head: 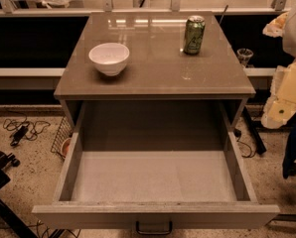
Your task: Close top drawer
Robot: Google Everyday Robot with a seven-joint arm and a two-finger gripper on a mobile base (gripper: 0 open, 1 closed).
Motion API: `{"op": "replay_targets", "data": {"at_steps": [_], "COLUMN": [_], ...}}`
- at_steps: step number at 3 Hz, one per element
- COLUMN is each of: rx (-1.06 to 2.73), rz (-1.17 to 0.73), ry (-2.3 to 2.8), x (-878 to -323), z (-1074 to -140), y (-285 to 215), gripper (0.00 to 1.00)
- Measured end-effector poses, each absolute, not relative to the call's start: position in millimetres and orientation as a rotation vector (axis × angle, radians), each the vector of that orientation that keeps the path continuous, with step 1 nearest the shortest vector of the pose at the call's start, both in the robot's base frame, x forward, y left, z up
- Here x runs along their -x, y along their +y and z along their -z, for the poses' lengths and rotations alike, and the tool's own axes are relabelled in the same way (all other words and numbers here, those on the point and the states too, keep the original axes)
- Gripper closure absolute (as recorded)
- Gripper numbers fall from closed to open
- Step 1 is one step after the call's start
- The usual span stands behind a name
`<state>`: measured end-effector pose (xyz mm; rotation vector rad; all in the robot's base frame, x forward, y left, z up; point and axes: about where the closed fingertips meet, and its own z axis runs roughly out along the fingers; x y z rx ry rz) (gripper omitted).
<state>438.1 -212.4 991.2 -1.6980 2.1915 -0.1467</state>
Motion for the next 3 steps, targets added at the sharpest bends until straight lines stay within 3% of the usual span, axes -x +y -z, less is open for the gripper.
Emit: {"op": "replay_targets", "data": {"at_steps": [2,3], "rx": [1.627,1.514], "rz": [0.14,0.118], "ry": [2.233,2.248], "x": [-432,-407], "z": [-975,-954], "y": [-223,-230], "gripper": [0.0,0.15]}}
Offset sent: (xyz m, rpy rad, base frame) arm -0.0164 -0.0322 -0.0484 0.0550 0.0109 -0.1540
